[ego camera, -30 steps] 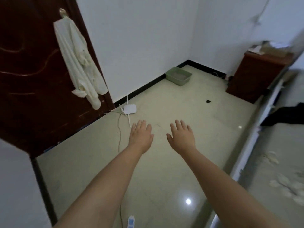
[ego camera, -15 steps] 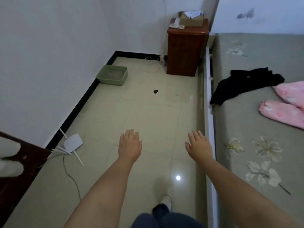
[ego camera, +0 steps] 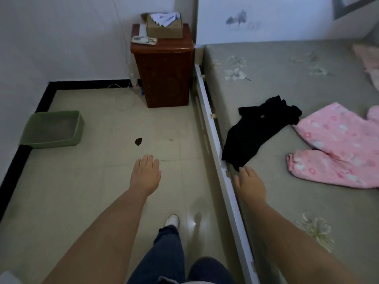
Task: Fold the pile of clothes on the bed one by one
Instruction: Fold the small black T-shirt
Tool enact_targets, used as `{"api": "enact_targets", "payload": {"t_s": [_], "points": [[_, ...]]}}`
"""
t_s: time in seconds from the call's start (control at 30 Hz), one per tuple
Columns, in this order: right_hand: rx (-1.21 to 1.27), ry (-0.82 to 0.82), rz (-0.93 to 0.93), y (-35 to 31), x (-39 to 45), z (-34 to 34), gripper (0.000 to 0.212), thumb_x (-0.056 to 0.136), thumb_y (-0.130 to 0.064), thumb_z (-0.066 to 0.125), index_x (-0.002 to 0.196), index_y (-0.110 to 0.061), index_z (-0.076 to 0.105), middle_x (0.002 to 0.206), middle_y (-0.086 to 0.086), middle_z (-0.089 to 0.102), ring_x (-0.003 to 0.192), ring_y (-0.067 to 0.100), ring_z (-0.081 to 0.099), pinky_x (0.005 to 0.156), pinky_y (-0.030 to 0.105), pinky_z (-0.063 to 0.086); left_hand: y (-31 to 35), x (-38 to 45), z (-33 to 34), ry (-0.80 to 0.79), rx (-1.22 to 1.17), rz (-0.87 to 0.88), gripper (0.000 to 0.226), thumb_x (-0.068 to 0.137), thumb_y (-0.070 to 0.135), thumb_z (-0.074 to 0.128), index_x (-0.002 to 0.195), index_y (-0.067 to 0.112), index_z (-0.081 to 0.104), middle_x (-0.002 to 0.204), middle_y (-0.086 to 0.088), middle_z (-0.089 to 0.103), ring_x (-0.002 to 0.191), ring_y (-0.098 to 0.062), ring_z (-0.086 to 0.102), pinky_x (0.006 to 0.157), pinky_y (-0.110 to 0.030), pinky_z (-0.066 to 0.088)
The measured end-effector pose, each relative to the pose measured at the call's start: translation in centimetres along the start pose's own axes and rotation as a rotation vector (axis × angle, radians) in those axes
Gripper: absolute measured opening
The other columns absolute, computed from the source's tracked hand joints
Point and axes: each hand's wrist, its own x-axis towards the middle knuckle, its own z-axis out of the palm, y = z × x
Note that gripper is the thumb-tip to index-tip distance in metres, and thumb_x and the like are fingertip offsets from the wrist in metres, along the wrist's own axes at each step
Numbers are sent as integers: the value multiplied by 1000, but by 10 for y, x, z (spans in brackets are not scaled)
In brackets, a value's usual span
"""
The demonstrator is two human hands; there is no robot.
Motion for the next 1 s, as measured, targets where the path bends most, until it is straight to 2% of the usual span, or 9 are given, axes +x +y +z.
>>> {"api": "enact_targets", "payload": {"t_s": [0.17, 0.37, 0.43, 0.47, 0.53, 0.63, 0.67, 0.77, 1.0], "points": [[53, 68, 186, 23, 80, -23, 40, 95, -15, 45, 130, 5, 45, 139, 25, 40, 131, 32, 38, 108, 38, 29, 31, 146, -45, 17, 73, 231, 45, 97, 31, 31, 135, 8, 32, 147, -10, 27, 137, -22, 20, 111, -36, 14], [83, 46, 343, 78, 186, -16, 44, 96, -21, 41, 134, 1, 41, 144, 20, 36, 134, 29, 33, 108, 37, 27, 141, 295, -78, 54, 40, 530, 47, 99, 28, 27, 140, 6, 26, 150, -10, 24, 140, -22, 16, 113, -35, 11], [105, 43, 386, 96, 229, -14, 45, 96, -23, 40, 136, -1, 39, 145, 19, 33, 136, 28, 30, 109, 36, 24, 178, 334, -85, 61, 48, 606, 44, 99, 26, 29, 137, 4, 31, 147, -13, 27, 139, -23, 20, 112, -36, 14], [118, 43, 408, 105, 251, -15, 46, 97, -24, 39, 137, -2, 37, 147, 18, 31, 137, 27, 28, 110, 35, 23, 196, 353, -89, 65, 39, 646, 40, 97, 22, 37, 130, 0, 40, 141, -17, 37, 134, -26, 30, 110, -38, 21], [142, 32, 449, 123, 288, -18, 47, 97, -25, 39, 138, -4, 36, 148, 17, 28, 138, 26, 25, 110, 35, 21, 225, 386, -98, 110, -8, 756, 26, 82, 7, 63, 102, -8, 59, 107, -26, 59, 105, -33, 57, 92, -39, 44], [160, 12, 532, 155, 335, -24, 47, 97, -26, 38, 139, -4, 35, 149, 16, 27, 139, 25, 24, 111, 35, 22, 257, 441, -110, 102, -38, 867, 26, 60, -1, 79, 80, -9, 64, 77, -23, 64, 73, -32, 65, 68, -37, 53], [160, -4, 561, 165, 348, -26, 48, 97, -26, 38, 139, -4, 34, 149, 15, 27, 139, 25, 24, 111, 35, 22, 265, 461, -109, 76, -25, 884, 26, 61, 0, 79, 82, -9, 64, 78, -23, 64, 74, -32, 65, 69, -37, 53], [168, -58, 633, 194, 380, -26, 48, 97, -26, 38, 140, -5, 33, 149, 14, 28, 137, 24, 26, 110, 35, 24, 284, 521, -95, -85, -17, 867, 28, 86, 8, 56, 107, -12, 56, 108, -28, 58, 104, -35, 55, 91, -41, 41], [150, -71, 839, 249, 443, -6, 44, 93, -18, 47, 132, 1, 43, 142, 19, 39, 134, 30, 34, 106, 39, 30, 342, 659, -30, -212, 72, 943, 42, 97, 20, 36, 131, -4, 39, 136, -23, 41, 125, -31, 38, 104, -40, 25]]}}
